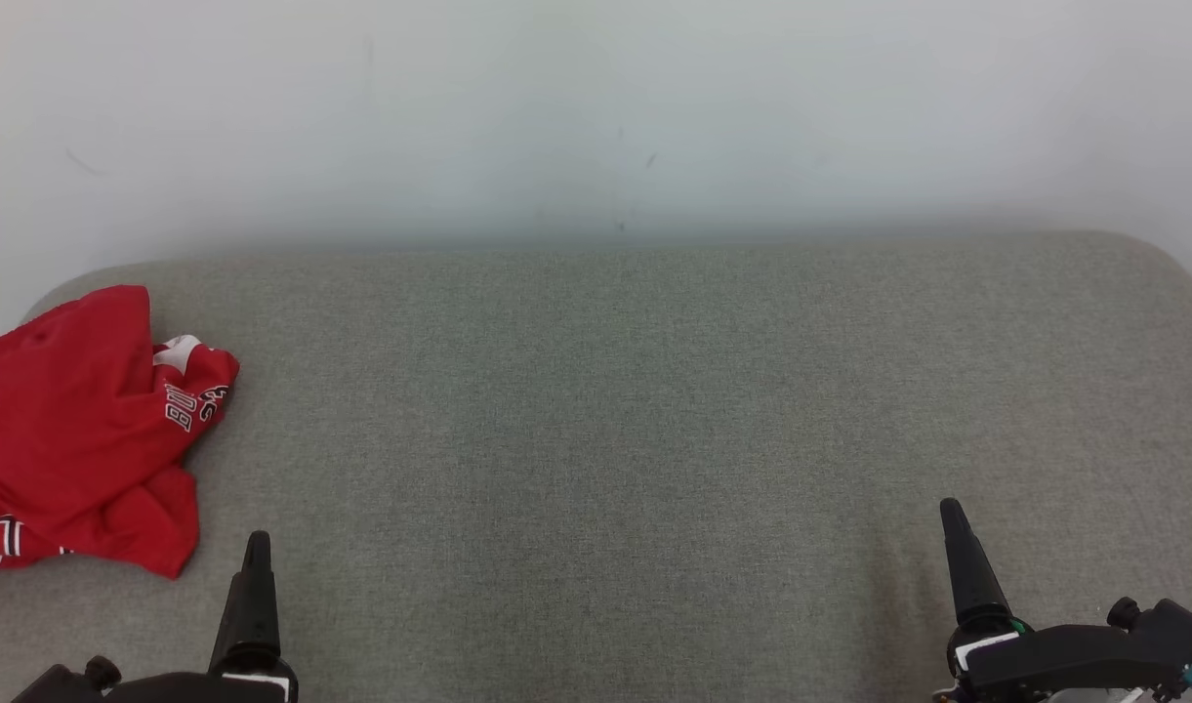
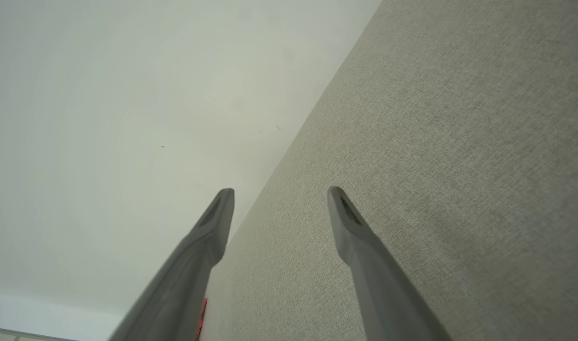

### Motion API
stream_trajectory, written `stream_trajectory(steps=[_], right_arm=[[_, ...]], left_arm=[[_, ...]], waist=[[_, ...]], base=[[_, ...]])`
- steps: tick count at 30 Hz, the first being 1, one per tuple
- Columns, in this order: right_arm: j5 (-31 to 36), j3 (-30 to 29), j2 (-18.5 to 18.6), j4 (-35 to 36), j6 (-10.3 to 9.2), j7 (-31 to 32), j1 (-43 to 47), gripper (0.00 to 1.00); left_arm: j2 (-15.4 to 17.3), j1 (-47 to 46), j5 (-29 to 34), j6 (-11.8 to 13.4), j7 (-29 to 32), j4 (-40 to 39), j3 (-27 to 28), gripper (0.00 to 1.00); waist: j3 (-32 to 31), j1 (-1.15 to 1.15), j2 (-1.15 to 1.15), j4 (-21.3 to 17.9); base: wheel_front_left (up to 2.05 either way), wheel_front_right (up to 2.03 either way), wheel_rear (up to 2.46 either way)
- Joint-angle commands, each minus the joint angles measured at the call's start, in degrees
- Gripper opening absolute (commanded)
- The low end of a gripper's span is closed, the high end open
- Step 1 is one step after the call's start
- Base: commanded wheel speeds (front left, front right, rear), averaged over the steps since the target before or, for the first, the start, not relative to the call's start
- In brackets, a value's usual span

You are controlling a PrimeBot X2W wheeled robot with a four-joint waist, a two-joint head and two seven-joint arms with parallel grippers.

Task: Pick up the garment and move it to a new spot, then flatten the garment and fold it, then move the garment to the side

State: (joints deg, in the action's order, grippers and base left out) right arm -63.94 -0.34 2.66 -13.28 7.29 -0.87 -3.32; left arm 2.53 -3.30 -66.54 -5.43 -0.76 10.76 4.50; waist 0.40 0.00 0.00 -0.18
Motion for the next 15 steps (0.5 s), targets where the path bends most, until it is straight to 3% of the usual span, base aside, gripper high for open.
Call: stream_trajectory(steps=[1, 15], right_arm=[[3.0, 0.3, 0.2, 1.1, 0.15, -0.6, -0.4, 1.00], [16.1, 0.3, 0.2, 2.1, 0.18, -3.3, 0.3, 1.00]], left_arm=[[0.3, 0.0, 3.0, 0.3, -0.7, -1.4, -0.2, 1.00], [0.4, 1.0, 17.8, 1.1, -3.4, -2.5, -0.2, 1.00]], waist=[[0.0, 0.00, 0.00, 0.0], [-0.1, 0.00, 0.00, 0.1]], base=[[0.00, 0.00, 0.00], [0.00, 0.00, 0.00]])
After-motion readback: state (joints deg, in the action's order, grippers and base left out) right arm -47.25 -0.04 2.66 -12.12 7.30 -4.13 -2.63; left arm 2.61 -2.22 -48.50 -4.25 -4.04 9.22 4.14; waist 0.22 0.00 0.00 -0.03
